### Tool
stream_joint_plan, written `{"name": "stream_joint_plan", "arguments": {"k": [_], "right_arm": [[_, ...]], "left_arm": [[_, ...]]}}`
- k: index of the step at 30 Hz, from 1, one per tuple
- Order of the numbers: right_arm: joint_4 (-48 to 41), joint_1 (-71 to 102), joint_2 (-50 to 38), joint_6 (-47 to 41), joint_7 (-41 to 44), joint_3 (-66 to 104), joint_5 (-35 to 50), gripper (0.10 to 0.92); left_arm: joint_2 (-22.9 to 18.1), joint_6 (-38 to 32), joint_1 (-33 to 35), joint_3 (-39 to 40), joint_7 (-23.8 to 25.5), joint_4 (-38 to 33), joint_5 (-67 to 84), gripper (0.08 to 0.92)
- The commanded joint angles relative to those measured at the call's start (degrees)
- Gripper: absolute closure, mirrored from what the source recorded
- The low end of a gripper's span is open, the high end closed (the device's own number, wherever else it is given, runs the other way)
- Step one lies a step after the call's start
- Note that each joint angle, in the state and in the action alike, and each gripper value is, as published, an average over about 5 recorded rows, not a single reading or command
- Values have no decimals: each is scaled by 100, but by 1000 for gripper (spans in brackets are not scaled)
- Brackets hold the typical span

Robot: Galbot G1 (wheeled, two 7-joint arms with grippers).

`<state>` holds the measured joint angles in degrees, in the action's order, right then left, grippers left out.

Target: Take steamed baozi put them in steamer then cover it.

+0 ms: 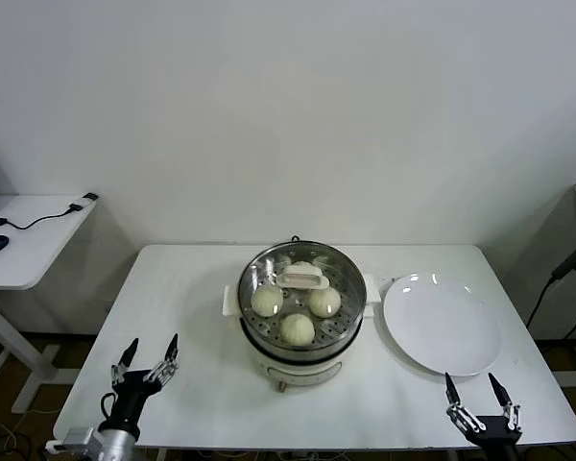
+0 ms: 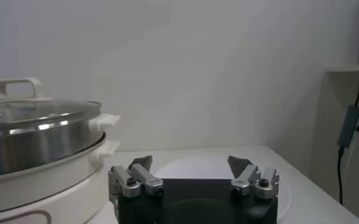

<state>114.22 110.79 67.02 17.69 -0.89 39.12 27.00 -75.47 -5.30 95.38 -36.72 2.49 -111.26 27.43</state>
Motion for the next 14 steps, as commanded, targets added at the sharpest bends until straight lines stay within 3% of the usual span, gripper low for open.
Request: {"name": "stream_joint_plan", "arguments": {"k": [1,14], "right_arm": [[-5,6,14,-5,22,-7,3,203],[13,26,36,-15,28,-19,1,203]], "left_arm": [[12,-5,2,-3,-3,15,-41,177],[30,-19,24,-4,-9,41,-155,177]]}}
